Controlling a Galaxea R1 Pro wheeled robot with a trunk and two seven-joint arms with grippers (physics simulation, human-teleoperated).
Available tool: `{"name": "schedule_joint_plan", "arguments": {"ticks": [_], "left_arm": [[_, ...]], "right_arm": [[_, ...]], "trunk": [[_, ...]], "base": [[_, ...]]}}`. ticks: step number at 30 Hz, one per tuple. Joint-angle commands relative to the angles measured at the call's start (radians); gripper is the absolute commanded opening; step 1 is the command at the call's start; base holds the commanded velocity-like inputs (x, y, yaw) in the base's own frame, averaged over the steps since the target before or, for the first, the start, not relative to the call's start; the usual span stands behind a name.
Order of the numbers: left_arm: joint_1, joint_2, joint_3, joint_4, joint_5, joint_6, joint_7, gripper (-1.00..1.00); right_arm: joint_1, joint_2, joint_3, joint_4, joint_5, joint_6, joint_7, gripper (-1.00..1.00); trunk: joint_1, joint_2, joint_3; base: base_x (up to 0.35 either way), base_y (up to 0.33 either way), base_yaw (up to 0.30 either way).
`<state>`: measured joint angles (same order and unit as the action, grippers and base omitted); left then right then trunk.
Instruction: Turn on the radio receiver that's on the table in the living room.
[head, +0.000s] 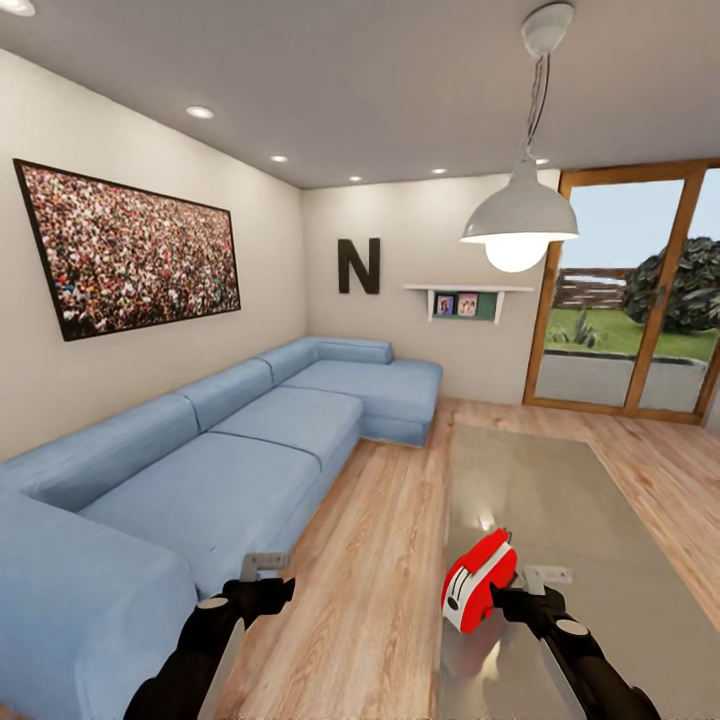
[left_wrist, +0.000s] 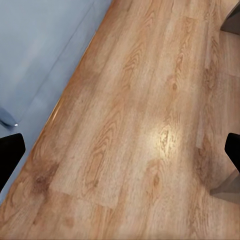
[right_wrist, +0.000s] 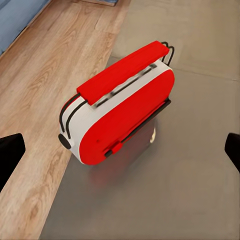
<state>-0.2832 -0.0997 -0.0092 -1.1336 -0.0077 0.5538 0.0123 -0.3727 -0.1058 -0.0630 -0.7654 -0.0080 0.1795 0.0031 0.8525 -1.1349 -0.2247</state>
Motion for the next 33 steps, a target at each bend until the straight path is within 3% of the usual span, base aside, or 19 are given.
{"name": "schedule_joint_plan", "arguments": {"ticks": [1,9,28,33], "left_arm": [[0.000,0.000,0.000,0.000,0.000,0.000,0.000,1.00],[0.000,0.000,0.001,0.001,0.000,-0.004,0.000,1.00],[0.000,0.000,0.003,0.002,-0.001,-0.006,0.000,1.00],[0.000,0.000,0.005,0.002,-0.001,-0.006,0.001,1.00]], "right_arm": [[0.000,0.000,0.000,0.000,0.000,0.000,0.000,1.00],[0.000,0.000,-0.001,0.000,-0.001,0.000,0.002,1.00],[0.000,0.000,-0.001,0.000,-0.003,0.000,0.003,1.00],[0.000,0.000,-0.001,0.000,-0.003,0.000,0.003,1.00]], "trunk": [[0.000,0.000,-0.002],[0.000,0.000,-0.012],[-0.073,0.133,0.047],[-0.092,0.168,0.062]], "base": [[0.000,0.000,0.000],[0.000,0.000,0.000],[0.003,0.000,0.000],[0.210,0.000,0.000]]}}
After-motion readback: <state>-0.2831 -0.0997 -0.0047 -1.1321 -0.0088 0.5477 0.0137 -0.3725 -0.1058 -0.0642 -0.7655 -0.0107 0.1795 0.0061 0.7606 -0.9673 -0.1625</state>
